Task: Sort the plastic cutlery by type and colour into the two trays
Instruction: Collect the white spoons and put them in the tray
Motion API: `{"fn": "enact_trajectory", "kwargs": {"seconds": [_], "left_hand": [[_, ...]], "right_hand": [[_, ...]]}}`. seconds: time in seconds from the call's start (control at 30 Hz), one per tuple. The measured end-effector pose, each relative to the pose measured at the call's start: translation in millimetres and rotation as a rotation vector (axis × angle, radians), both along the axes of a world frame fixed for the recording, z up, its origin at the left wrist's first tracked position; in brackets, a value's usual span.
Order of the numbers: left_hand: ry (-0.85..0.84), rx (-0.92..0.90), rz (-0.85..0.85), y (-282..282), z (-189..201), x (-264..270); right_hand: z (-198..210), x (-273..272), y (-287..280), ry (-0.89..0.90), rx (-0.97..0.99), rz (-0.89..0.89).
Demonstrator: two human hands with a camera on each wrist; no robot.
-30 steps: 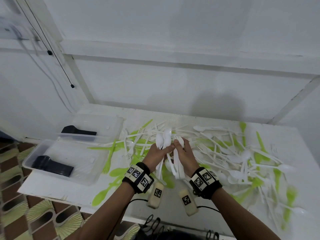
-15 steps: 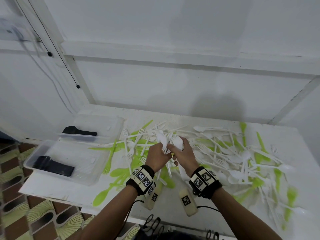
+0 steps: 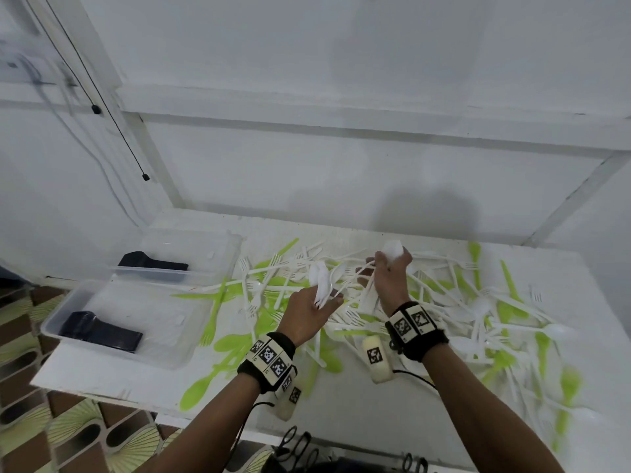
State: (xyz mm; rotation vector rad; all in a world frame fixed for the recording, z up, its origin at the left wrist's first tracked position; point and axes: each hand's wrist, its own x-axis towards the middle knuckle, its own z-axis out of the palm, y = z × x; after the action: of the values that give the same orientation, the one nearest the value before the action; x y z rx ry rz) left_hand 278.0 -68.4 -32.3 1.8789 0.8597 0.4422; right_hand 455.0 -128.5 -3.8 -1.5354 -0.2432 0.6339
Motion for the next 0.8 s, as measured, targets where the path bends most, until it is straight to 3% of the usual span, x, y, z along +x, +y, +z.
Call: {"fn": "enact_trajectory", "kwargs": {"seconds": [0.13,0.37,0.53,0.73,0.8], "left_hand": [[-0.043,-0.130,0.032,-3,9,-4],[-0.066,-0.294,-0.001,-2,16,1],[-0.017,-0.242,-0.112,-1,23,3],[-0.169,-0.029,0.080,-3,16,4],[-0.198,-0.020,0.092,-7,18,7]], "right_hand": [[16,18,1,0.145,0.042,-0.051],[2,-23,-6,0.085,-0.034,0.228],[1,-32,-7,0.043,0.043,0.322],[-4,-23,-6,-0.081,-0.073,0.253],[-4,-24,-3,-0.024,-0.040,0.230]]}}
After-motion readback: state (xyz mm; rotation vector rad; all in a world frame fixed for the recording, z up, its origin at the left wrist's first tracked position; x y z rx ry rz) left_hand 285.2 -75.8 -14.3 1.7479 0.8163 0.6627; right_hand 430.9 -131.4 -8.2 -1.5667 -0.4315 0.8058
